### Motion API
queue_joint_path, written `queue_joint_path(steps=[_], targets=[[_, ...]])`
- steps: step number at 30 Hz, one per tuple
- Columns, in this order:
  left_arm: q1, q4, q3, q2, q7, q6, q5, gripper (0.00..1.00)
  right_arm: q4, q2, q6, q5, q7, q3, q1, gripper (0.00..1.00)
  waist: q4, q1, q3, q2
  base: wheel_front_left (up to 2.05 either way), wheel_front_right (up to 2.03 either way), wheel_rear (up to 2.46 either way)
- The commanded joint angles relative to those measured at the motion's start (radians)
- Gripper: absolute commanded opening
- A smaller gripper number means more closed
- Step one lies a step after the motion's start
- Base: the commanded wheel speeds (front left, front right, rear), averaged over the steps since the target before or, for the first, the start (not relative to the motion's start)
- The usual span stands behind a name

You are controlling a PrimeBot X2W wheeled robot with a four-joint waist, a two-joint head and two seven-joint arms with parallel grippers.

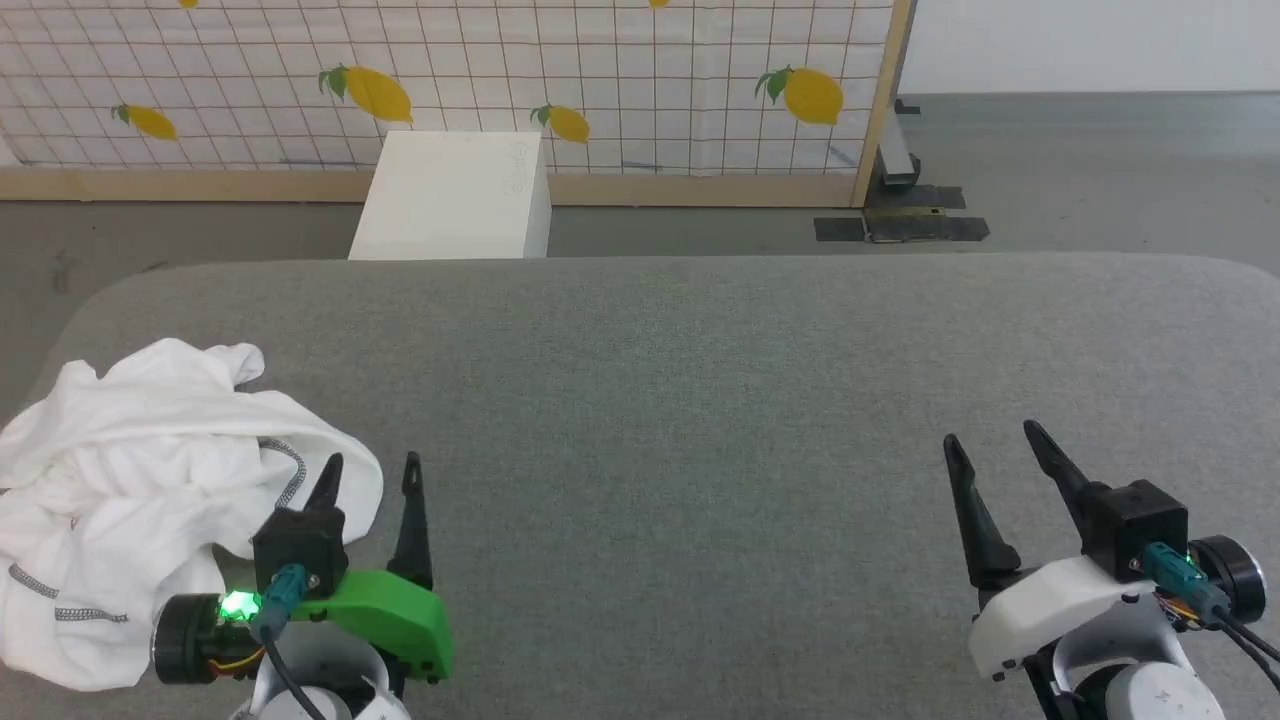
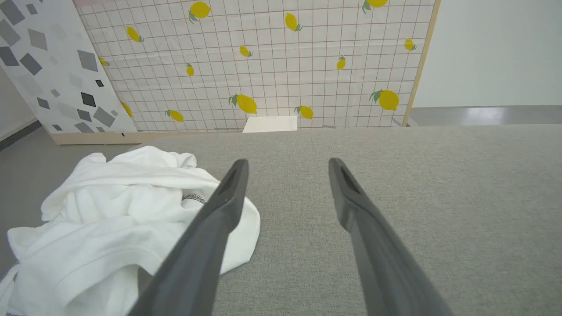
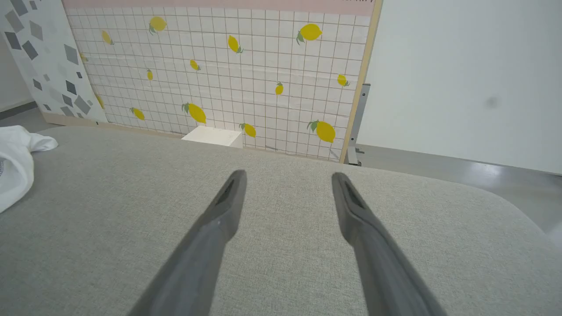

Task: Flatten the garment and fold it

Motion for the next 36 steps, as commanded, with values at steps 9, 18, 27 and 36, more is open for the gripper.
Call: queue_joint_path(steps=[9, 18, 27, 36], targets=[[-0.003, 0.021, -0.006, -0.001, -0.025, 0.012, -0.013, 1.0, 0.017, 0.0, 0.0, 0.025, -0.027, -0.011, 0.012, 1.0, 0.005, 0.0, 0.002, 0.0, 0.0, 0.0, 0.0], [-0.004, 0.032, -0.006, -0.001, -0.044, 0.02, -0.023, 1.0, 0.028, 0.0, 0.0, 0.044, -0.045, -0.015, 0.016, 1.0, 0.031, 0.0, 0.004, 0.0, 0.0, 0.0, 0.0], [-0.001, 0.042, -0.007, -0.001, -0.062, 0.028, -0.033, 1.0, 0.039, 0.0, -0.001, 0.058, -0.064, -0.021, 0.023, 1.0, 0.078, 0.0, 0.005, 0.0, 0.0, 0.0, 0.0], [0.0, 0.052, -0.011, -0.002, -0.081, 0.039, -0.046, 1.0, 0.049, 0.0, -0.001, 0.072, -0.082, -0.024, 0.028, 1.0, 0.137, 0.0, 0.009, 0.0, 0.0, 0.0, 0.0]])
